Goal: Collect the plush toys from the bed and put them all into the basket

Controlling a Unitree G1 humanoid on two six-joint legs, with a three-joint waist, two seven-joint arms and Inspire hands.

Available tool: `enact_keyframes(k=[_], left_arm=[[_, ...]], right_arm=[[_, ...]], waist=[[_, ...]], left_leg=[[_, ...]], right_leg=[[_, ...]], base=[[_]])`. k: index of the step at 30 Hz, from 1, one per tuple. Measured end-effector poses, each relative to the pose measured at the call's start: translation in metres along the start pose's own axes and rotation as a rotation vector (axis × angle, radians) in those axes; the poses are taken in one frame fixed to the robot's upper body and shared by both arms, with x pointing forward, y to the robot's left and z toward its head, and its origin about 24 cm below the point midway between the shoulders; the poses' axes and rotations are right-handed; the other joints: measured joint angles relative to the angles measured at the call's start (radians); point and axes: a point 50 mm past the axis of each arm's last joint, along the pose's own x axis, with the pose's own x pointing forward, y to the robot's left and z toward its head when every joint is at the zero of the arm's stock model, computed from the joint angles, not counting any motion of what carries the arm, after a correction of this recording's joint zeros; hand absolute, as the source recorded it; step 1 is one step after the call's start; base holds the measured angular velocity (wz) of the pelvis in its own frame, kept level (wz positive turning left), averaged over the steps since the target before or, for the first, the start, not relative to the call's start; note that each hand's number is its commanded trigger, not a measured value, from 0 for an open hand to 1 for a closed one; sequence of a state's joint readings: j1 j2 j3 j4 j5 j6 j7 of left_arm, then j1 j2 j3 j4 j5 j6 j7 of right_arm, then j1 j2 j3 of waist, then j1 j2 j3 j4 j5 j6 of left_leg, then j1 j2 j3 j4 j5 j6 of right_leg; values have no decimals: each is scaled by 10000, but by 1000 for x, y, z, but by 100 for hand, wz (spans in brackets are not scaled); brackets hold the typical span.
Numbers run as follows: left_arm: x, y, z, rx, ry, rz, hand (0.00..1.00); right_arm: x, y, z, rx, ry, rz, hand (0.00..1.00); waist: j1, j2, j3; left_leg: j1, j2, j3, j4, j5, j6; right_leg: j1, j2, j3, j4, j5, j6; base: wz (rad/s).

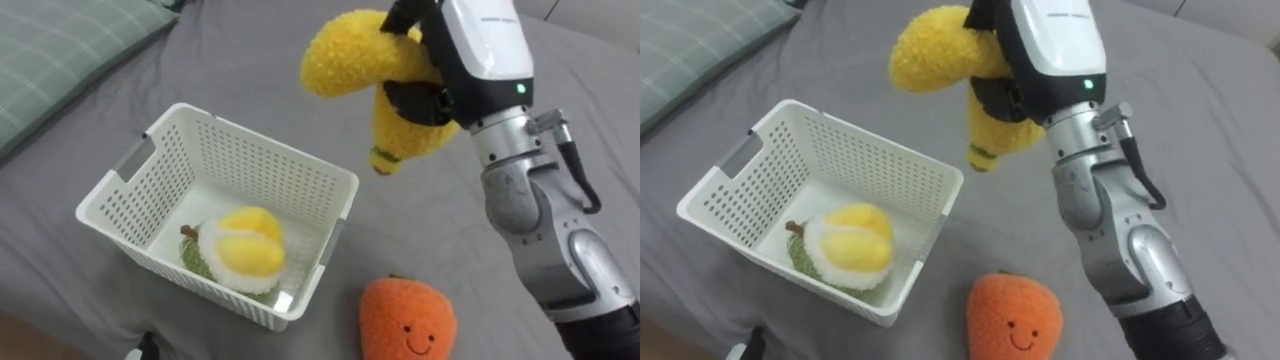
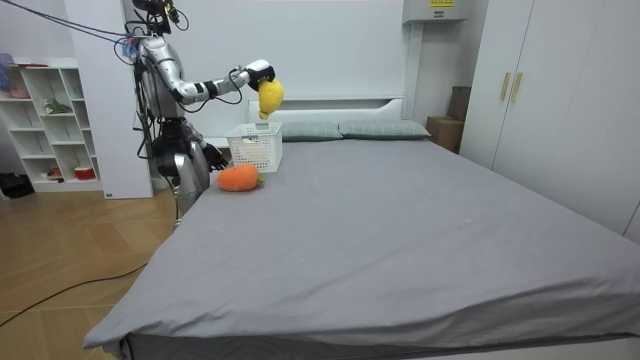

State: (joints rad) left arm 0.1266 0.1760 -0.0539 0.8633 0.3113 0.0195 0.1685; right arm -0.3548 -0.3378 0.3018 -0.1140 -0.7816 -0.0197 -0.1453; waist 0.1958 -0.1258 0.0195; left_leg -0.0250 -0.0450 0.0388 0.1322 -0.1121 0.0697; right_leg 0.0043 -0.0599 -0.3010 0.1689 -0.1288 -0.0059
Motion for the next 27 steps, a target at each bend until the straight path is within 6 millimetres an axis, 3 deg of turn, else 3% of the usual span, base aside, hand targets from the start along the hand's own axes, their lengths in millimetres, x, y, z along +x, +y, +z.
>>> enact_keyframes(k=[10, 11, 12, 13, 14, 21, 27], left_arm=[[2, -2, 9, 98, -130, 115, 0], [2, -2, 10, 120, -165, 115, 0], [3, -2, 12, 230, -237, 123, 0], [3, -3, 14, 367, -295, 133, 0], [3, -3, 14, 413, -320, 132, 0], [4, -4, 19, 640, -479, 151, 0], [6, -4, 21, 606, -437, 220, 0]], right_arm=[[2, 23, 35, 881, -721, 1293, 100], [2, 24, 36, 920, -763, 1383, 71], [2, 26, 39, 1004, -833, 1527, 33], [2, 28, 42, 1099, -899, 1622, 24], [2, 29, 43, 1128, -935, 1657, 3], [0, 35, 51, 1220, -1197, 2024, 0], [-2, 43, 53, 1224, -1240, 2573, 0]], waist=[[345, 83, 34], [355, 79, 32], [415, 76, 30], [523, 67, 21], [560, 64, 19], [856, 2, -24], [876, 2, -23]], left_leg=[[-81, -9, -125, 18, -4, 4], [-90, -9, -136, 18, -4, 4], [-134, -10, -156, 20, -4, 3], [-150, -11, -157, 22, -3, 2], [-160, -12, -157, 23, -3, 2], [-155, -13, -192, 9, -3, 2], [-156, -15, -198, 17, -3, 2]], right_leg=[[-21, -2, -92, -1, 1, 2], [-25, 0, -89, -1, 1, 2], [-41, 3, -71, -3, 1, 2], [-77, 5, -48, -4, 1, 2], [-86, 6, -43, -6, 1, 2], [-74, 5, -7, -7, 0, 4], [-20, 5, 16, -11, -3, 9]], base=[[2], [9], [3], [0], [0], [3], [0]])
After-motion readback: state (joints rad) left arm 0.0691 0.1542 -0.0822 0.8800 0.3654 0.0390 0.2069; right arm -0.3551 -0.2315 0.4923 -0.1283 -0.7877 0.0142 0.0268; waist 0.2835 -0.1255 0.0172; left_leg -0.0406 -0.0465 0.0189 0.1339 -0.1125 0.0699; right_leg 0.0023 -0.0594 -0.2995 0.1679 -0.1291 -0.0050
